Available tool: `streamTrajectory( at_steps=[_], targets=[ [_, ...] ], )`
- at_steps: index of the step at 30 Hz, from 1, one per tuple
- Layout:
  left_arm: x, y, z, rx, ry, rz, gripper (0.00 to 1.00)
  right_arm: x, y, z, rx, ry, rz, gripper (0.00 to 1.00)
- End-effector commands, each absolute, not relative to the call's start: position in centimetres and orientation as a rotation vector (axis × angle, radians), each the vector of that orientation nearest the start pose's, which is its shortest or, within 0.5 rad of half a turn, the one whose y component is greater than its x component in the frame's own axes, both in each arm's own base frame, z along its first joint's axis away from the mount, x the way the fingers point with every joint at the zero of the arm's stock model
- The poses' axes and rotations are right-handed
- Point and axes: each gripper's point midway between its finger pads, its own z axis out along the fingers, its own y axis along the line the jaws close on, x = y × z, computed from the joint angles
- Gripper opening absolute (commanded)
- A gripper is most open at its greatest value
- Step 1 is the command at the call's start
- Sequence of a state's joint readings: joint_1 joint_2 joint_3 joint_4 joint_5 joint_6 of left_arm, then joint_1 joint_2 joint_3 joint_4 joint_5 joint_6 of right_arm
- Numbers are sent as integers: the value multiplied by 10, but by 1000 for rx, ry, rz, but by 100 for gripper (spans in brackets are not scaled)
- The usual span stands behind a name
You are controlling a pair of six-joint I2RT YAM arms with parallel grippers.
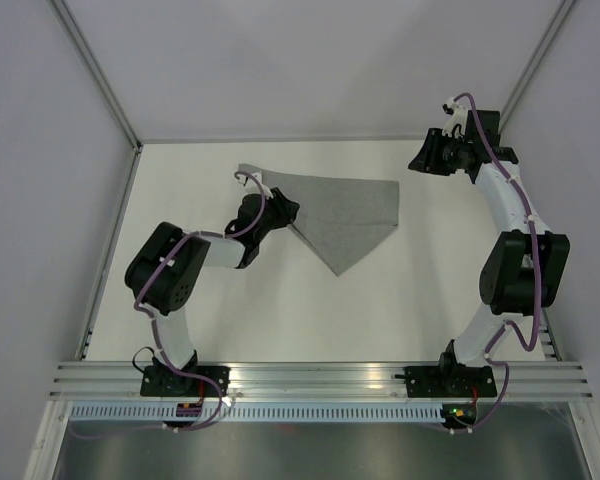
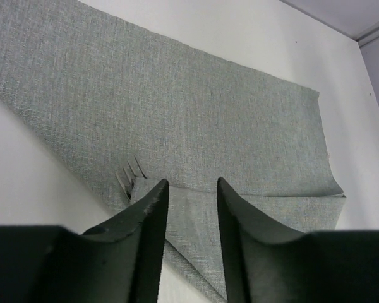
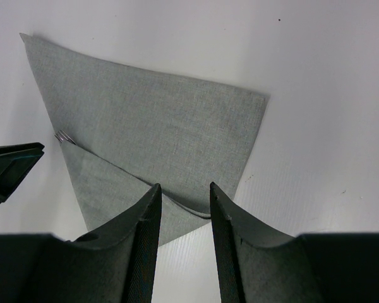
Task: Fold the napkin, place the utensils inside, and roll it up
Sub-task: Fold the napkin
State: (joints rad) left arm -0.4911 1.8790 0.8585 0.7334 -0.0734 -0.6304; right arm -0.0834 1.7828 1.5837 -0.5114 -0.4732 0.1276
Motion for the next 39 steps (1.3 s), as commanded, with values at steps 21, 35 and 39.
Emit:
streamTrajectory(
  at_steps=[21, 35, 39],
  targets=[
    [546, -85, 119, -613, 1865, -497, 56, 481, 49, 215, -12, 2225, 605, 42],
    [595, -95, 76, -601, 2013, -535, 56, 483, 50, 210, -13, 2234, 618, 42],
    [599, -95, 67, -610, 2033, -532, 55, 484, 49, 209, -6, 2233, 617, 42]
  ],
)
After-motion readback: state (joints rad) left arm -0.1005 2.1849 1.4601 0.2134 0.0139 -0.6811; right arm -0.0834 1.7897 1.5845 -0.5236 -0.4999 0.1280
